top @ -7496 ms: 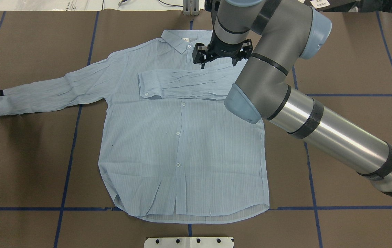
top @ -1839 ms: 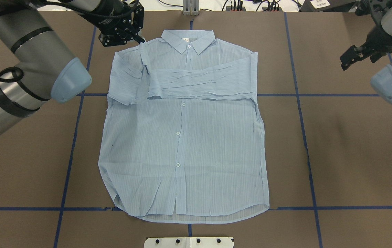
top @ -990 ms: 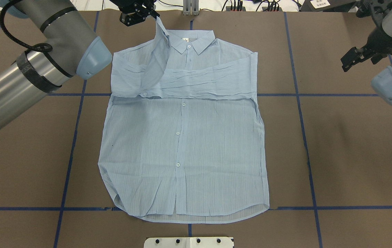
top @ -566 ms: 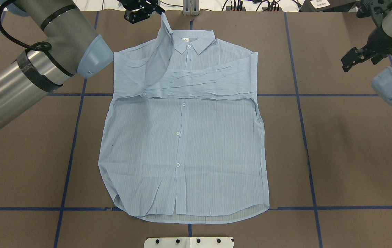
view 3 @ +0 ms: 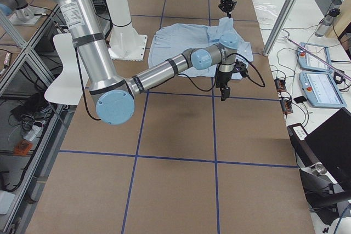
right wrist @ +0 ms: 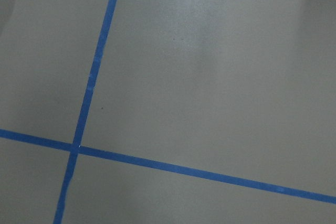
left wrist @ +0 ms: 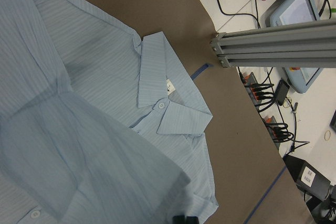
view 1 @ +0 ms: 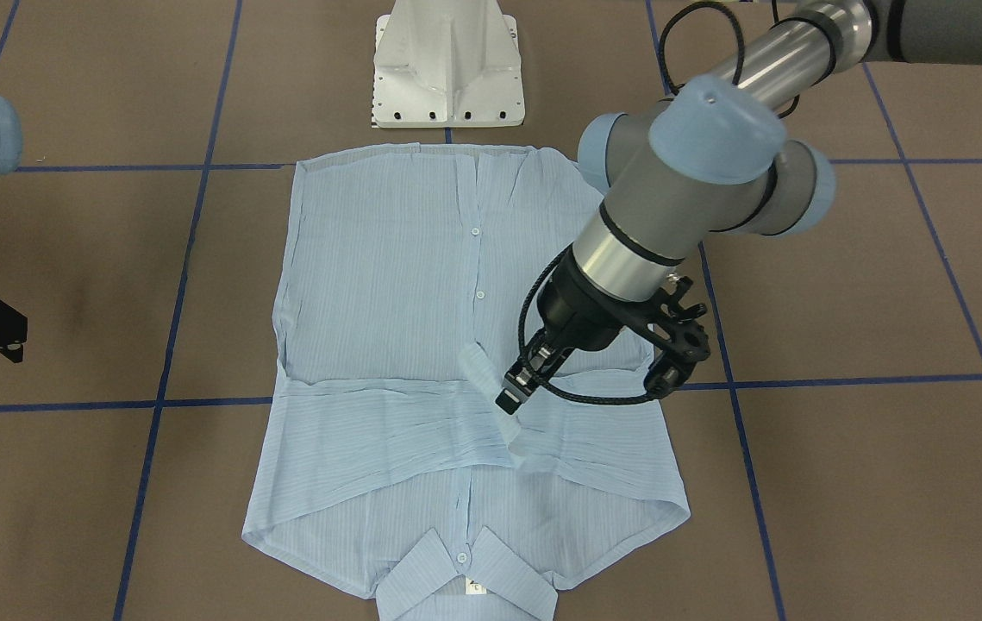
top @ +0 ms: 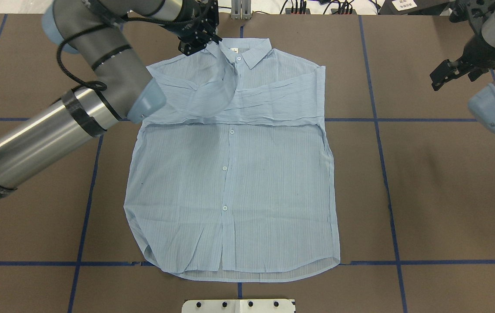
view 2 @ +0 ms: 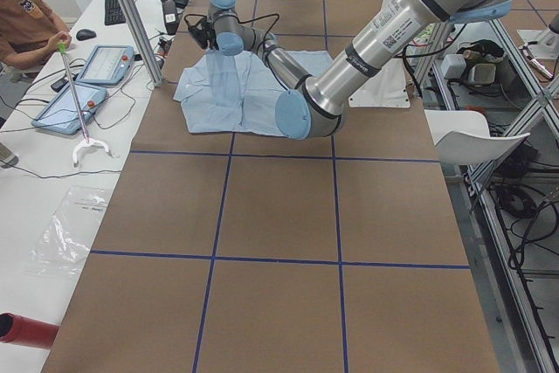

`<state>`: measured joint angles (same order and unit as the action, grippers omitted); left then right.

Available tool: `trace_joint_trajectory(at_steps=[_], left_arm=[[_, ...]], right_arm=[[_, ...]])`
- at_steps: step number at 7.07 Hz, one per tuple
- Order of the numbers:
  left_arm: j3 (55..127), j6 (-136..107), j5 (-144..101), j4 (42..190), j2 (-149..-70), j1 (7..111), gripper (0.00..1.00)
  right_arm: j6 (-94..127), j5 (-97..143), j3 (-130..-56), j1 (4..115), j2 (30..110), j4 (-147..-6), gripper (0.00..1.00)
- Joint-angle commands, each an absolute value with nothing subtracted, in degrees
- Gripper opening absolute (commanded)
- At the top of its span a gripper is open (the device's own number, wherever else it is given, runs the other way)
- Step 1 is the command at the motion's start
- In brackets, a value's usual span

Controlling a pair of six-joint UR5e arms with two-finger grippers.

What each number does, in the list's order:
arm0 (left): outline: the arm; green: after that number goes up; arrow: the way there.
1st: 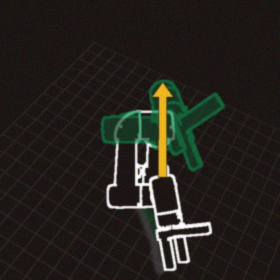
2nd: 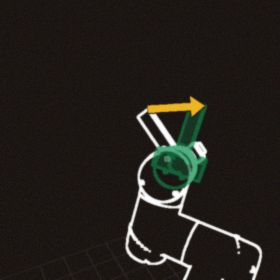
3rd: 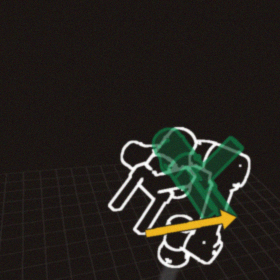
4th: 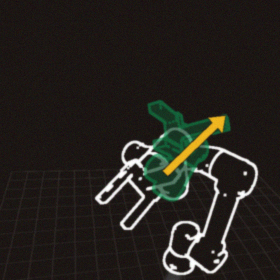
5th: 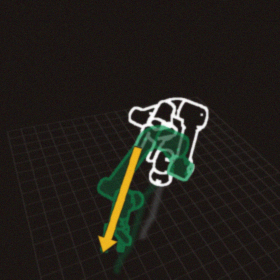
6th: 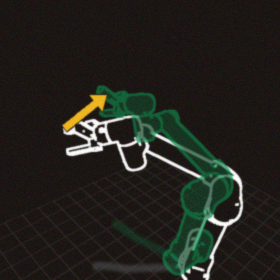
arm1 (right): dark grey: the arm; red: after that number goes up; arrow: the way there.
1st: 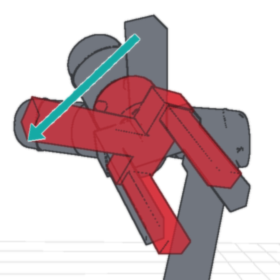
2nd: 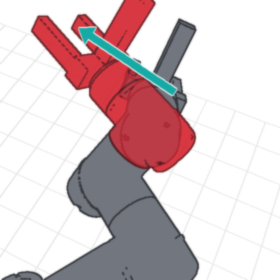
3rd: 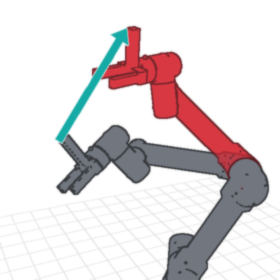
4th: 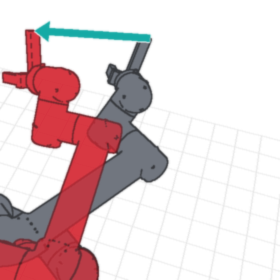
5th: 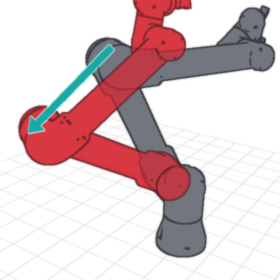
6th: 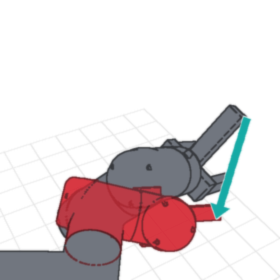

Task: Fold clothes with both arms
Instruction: 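Fold the held sleeve across the chest toward the collar with the left gripper, then lay the sleeve down near the collar and release with the left gripper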

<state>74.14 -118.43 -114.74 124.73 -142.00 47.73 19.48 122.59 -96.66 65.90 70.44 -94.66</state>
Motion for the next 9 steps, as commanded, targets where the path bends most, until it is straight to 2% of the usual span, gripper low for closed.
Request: trace_joint_trajectory(at_steps=[1,4,9], left_arm=[[67.4,-118.2,-109.1,125.9,-147.4,41.2,0.00],[64.0,-117.7,-103.9,130.8,-147.7,35.4,0.00],[57.8,-117.9,-101.2,140.6,-149.2,35.0,0.00]], right_arm=[[19.7,122.6,-96.4,65.8,69.9,-94.7,1.00],[20.1,122.6,-96.3,65.7,69.8,-94.7,1.00],[20.2,122.6,-96.3,65.7,69.7,-94.7,1.00]])
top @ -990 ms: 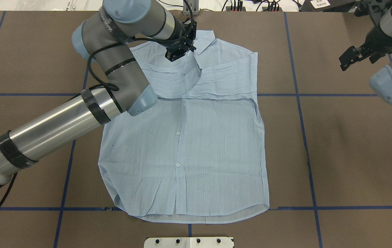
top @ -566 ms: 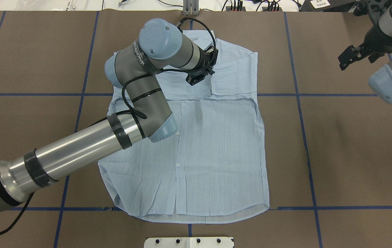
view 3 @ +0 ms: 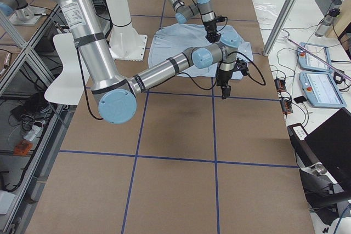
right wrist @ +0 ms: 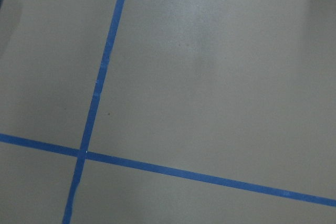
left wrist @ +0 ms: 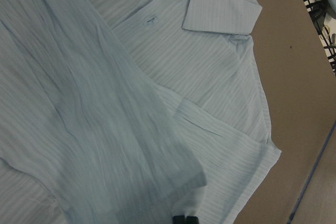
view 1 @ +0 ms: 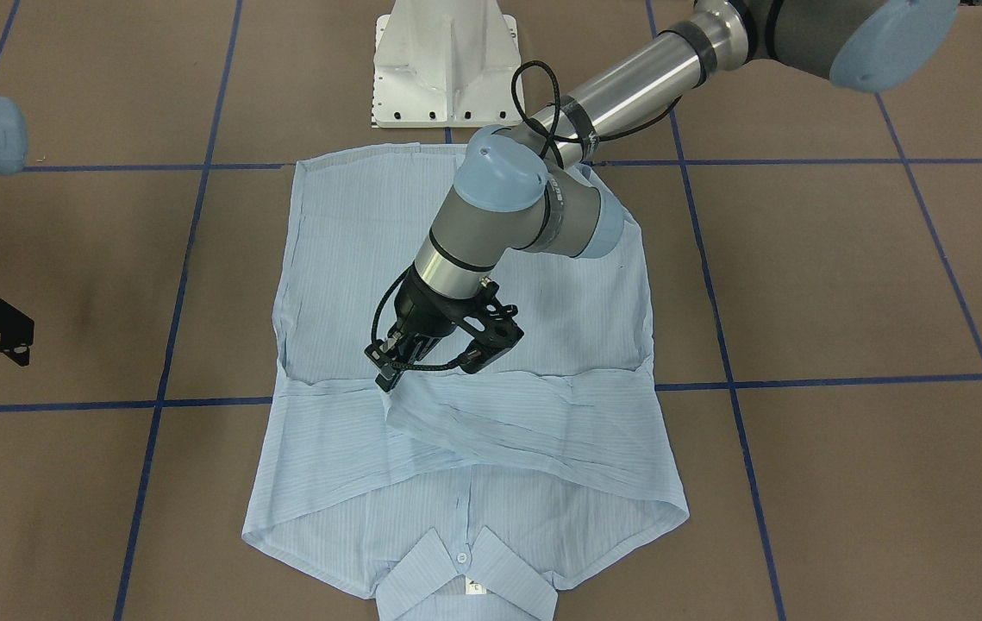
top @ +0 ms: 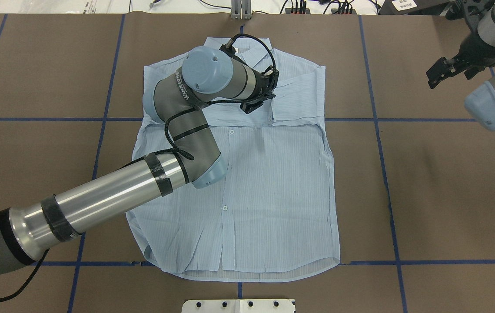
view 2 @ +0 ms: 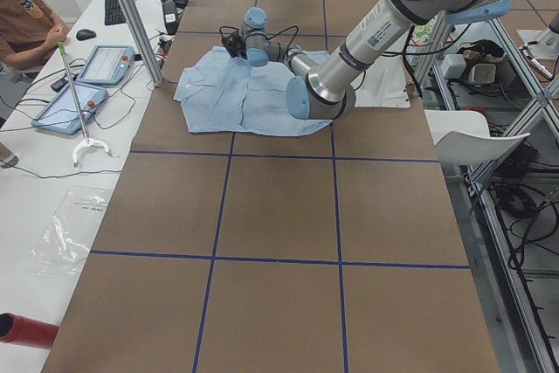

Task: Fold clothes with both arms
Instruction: 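Lay the sleeve down near the collar and release with the left gripper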

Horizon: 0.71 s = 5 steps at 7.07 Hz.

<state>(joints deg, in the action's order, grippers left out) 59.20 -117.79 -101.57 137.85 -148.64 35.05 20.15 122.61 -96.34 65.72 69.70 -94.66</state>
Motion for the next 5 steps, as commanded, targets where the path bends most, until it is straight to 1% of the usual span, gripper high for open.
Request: trace_joint_trajectory(at_steps=[1,3,5], left_arm=[[57.2,-116.5,-101.1,143.4,-149.2,33.8,0.99],[57.4,-115.9,-98.7,145.7,-150.6,33.6,1.00],[58.1,-113.0,-99.5,145.1,-149.9,33.7,0.99]], right_arm=[[20.2,122.5,-96.3,65.7,69.7,-94.6,1.00],[19.9,122.7,-95.7,65.7,69.6,-94.2,1.00],[21.3,124.5,-95.5,65.7,71.2,-89.1,1.00]])
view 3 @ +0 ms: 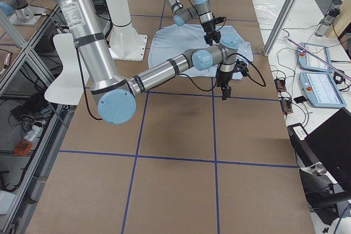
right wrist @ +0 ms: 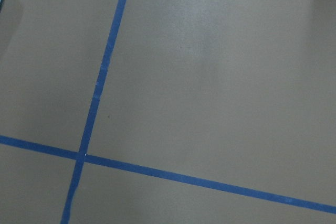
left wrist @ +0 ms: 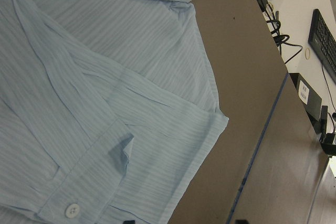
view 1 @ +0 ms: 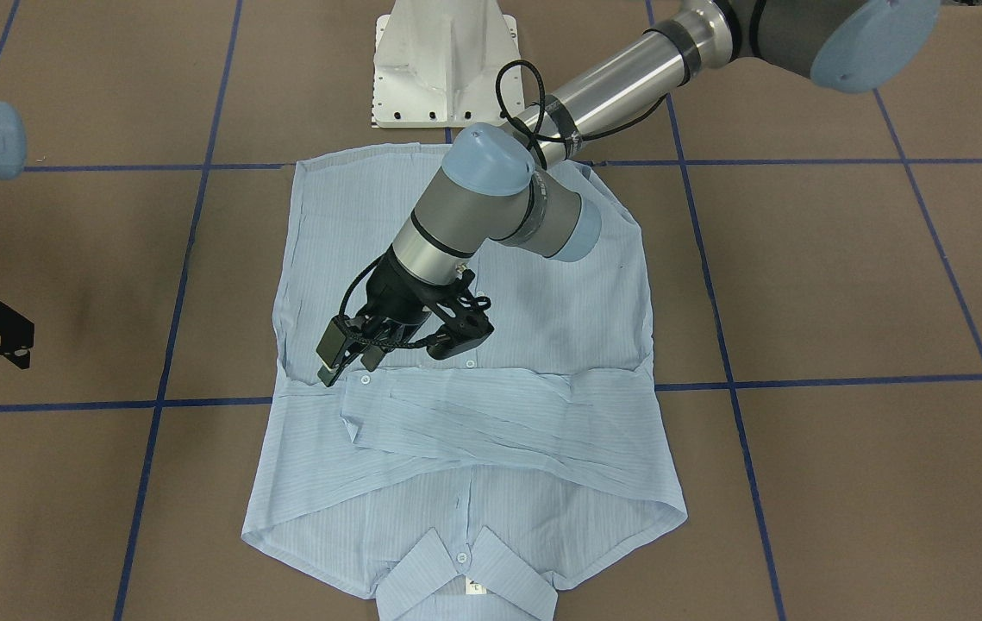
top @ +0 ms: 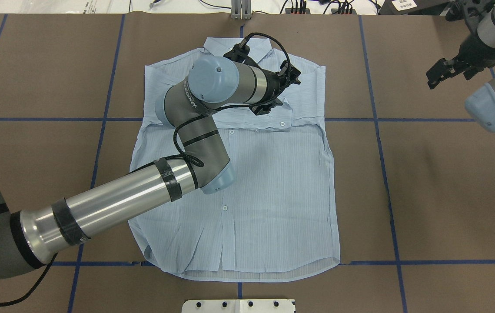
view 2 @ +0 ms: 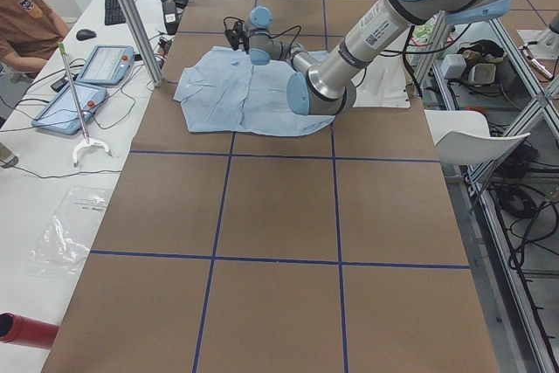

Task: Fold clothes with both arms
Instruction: 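Lay the sleeve down near the collar and release with the left gripper, then move both grippers to the shirt side edges nearest the robot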

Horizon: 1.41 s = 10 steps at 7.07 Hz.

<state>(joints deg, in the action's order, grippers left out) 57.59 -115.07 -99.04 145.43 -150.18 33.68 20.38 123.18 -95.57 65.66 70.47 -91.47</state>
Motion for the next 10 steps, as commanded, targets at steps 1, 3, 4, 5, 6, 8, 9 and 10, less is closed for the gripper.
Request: trace_joint_trajectory(at_steps=[1,3,4,5,6,8,9,10], left_arm=[[63.9,-110.4,-100.1,144.8,-144.4,33.7,0.99],[83.7,-104.3,-103.6,132.7,-130.8,34.1,0.99],[93.7,-99.5,-103.6,122.2,-126.8,34.0,0.99],[102.5,-96.9,-103.6,115.3,-122.0,33.8,0.99],[111.5,-92.2,-103.6,109.2,-117.0,33.5,0.99],[121.6,-87.7,-103.5,104.4,-109.6,33.3,0.99],[121.7,-86.9,-103.4,104.4,-108.3,32.9,0.99],[121.2,-86.9,-103.4,104.4,-108.1,32.4,0.99]], right_arm=[[25.0,127.1,-96.8,65.4,72.4,-88.7,1.00],[38.2,126.6,-106.4,59.8,81.0,-79.2,1.00],[44.6,125.5,-110.0,55.5,84.2,-76.9,1.00],[49.9,122.9,-113.5,50.8,85.9,-76.6,1.00],[55.8,121.0,-116.9,46.1,87.3,-76.6,1.00],[65.6,113.9,-119.8,35.9,87.5,-76.6,1.00],[69.4,110.2,-120.1,30.9,87.2,-76.6,1.00],[72.2,105.8,-120.1,25.9,86.9,-76.6,1.00]])
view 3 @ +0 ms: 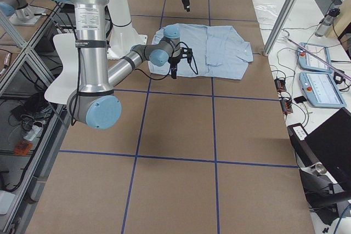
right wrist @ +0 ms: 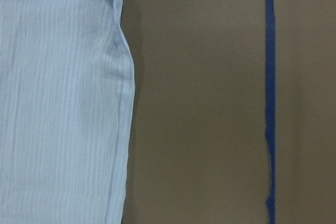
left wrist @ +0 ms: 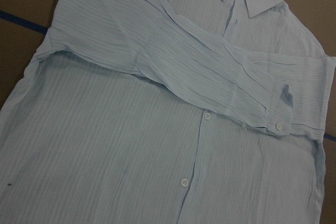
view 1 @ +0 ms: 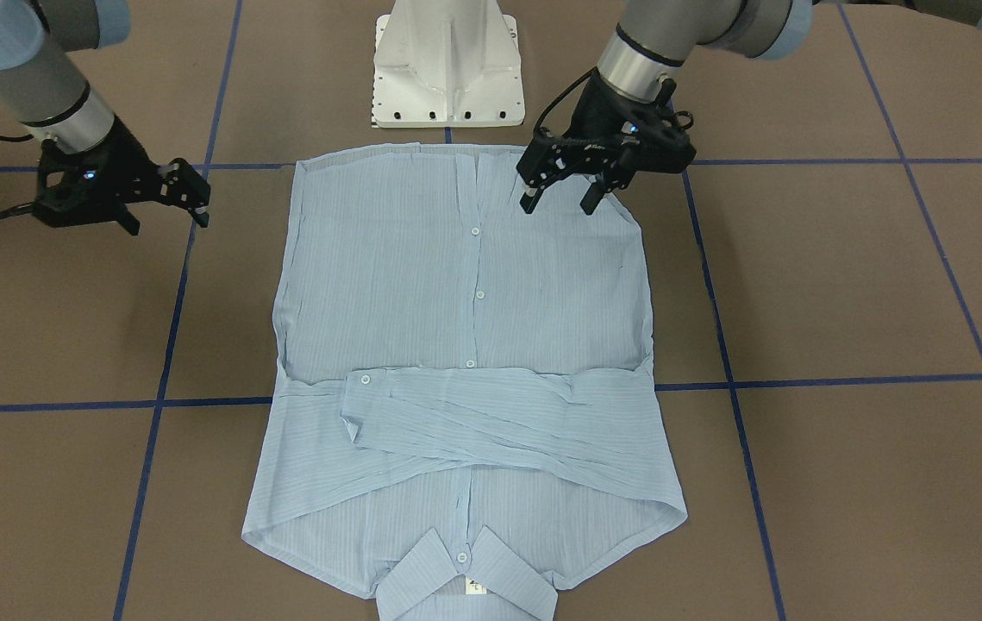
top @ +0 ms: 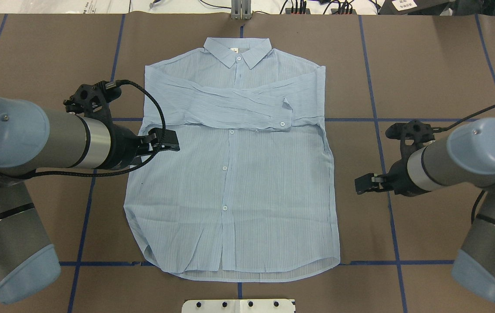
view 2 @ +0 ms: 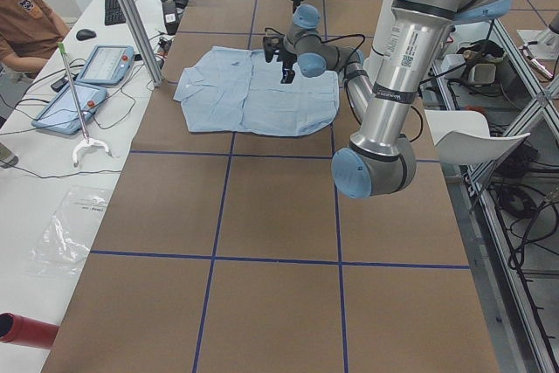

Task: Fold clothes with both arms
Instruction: 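Move both grippers to the shirt side edges nearest the robot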

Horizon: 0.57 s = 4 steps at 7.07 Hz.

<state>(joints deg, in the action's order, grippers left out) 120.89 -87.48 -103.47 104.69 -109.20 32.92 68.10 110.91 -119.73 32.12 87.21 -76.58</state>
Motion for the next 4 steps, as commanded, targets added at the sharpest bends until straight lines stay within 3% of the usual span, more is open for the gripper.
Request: trace_joint_trajectory(at_steps=[1,4], left_arm=[[121.2,-86.9,-103.4,104.4,-107.8,32.3,0.99],[121.3,-86.9,-103.3,104.5,-107.8,32.2,0.99]], right_arm=[[73.5,105.3,-120.4,22.7,86.6,-76.6,0.99],[75.4,104.9,-119.1,17.6,86.0,-77.0,0.92]])
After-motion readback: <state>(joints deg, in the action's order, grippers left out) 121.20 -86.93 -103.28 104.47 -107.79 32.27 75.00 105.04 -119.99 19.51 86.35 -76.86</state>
